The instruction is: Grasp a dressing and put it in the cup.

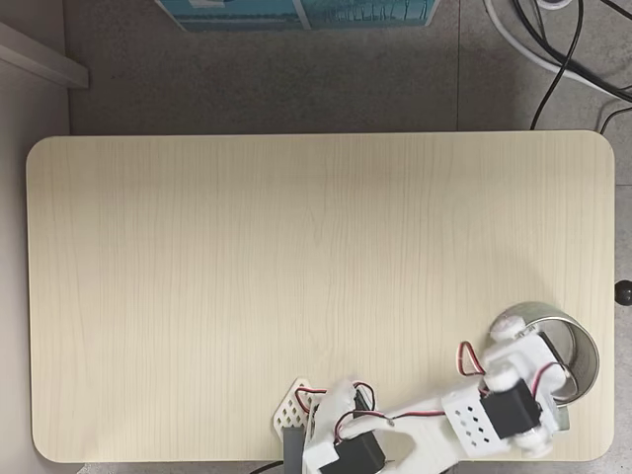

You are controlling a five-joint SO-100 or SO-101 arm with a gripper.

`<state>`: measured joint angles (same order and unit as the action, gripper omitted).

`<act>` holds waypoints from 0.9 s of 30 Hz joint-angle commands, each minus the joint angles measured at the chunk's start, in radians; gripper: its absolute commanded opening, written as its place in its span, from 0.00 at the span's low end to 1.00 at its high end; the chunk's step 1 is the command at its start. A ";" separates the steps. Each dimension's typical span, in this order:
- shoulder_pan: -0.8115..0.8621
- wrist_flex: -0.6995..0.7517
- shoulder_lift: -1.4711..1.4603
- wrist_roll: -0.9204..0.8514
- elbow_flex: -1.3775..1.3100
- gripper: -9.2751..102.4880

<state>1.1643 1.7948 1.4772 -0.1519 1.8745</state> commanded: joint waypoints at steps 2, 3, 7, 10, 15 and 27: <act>0.037 0.035 0.040 -0.018 0.057 0.08; 0.038 0.035 0.048 -0.020 0.060 0.08; 0.043 0.032 0.051 -0.028 0.071 0.12; 0.044 0.031 0.023 -0.032 0.071 0.26; 0.041 0.031 0.000 -0.028 0.067 0.29; 0.037 0.032 0.003 -0.026 0.072 0.29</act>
<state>1.2103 1.7948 1.5156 -0.1795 1.9236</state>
